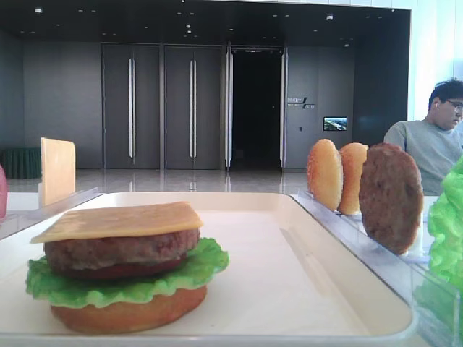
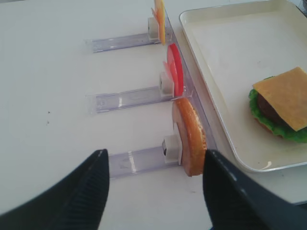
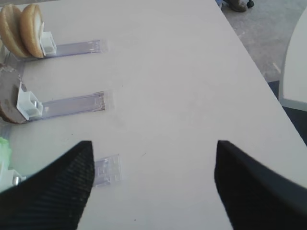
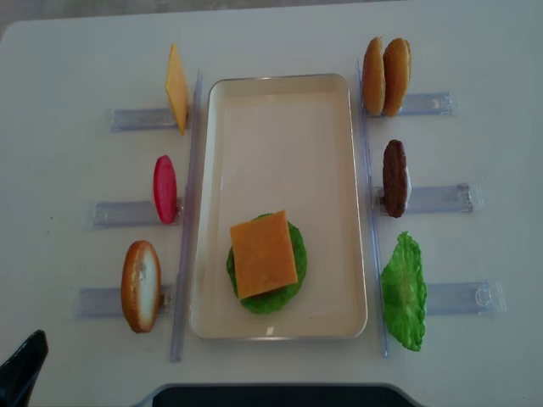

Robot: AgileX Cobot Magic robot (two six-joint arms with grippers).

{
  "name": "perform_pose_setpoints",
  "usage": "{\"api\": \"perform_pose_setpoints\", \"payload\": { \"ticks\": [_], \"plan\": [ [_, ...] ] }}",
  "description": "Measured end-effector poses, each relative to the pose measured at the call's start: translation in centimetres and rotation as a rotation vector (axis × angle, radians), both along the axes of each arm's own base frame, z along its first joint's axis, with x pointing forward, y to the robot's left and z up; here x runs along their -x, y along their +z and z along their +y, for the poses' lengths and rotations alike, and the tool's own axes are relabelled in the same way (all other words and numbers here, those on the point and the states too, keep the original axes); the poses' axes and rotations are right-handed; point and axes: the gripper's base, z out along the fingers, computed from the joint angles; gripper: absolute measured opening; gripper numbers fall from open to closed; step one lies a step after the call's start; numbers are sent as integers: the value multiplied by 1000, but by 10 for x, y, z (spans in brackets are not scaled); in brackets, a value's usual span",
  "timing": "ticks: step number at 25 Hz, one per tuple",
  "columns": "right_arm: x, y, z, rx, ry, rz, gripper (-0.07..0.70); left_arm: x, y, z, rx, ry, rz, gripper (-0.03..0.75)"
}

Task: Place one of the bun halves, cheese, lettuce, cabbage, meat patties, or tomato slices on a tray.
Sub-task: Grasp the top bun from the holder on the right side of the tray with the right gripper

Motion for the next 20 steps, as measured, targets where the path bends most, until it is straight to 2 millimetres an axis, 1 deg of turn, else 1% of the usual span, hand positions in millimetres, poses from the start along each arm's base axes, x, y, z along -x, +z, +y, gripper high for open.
{"api": "perform_pose_setpoints", "payload": {
  "ticks": [20],
  "plan": [
    [0,0,0,0,0,0,527,0,0,0,0,0,0,472]
  ]
}}
